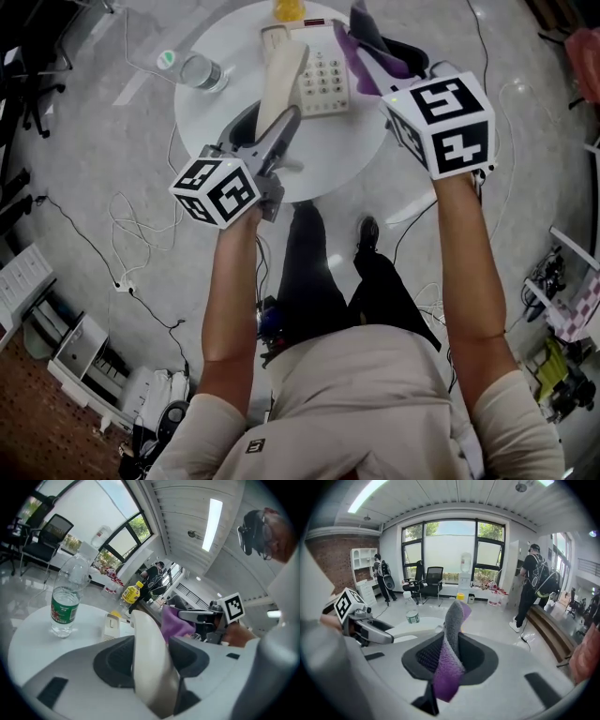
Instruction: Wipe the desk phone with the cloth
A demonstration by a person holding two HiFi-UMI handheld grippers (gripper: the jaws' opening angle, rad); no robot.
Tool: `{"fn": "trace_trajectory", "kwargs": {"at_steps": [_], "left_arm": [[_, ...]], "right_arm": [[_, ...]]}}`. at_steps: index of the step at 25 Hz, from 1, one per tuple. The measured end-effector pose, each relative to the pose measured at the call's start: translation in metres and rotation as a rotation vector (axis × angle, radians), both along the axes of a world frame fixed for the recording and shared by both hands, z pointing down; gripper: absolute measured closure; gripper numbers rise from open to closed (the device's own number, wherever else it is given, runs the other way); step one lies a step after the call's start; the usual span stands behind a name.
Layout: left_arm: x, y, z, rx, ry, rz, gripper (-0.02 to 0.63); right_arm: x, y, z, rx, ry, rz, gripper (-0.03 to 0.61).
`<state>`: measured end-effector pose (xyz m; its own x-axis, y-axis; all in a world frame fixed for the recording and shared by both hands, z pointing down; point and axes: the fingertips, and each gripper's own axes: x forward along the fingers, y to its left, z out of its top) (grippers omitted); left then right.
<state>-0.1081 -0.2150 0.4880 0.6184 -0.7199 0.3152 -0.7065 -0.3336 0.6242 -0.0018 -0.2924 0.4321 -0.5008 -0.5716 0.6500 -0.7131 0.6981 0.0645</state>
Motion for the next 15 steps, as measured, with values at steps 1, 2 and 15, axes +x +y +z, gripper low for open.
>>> {"fn": "trace_trajectory", "kwargs": {"at_steps": [1,2,15], "left_arm": [[-0.002,-0.005,0.004,0.003,-0.034,-0.014,0.396],[-0.004,-0.011,0.008,0.005,-0.066,-0.028,0.396],[-0.015,-0.056,0.057,-0.010,-0.313,-0.195,0.396]], "right_arm": [[0.004,0.000,0.000,0.002,-0.011,0.012,0.505],[0.007,0.000,0.000,0.002,-0.023,0.024,0.505],[0.042,0.033,0.038,-0.089,-0.071,0.104,0.505]]}}
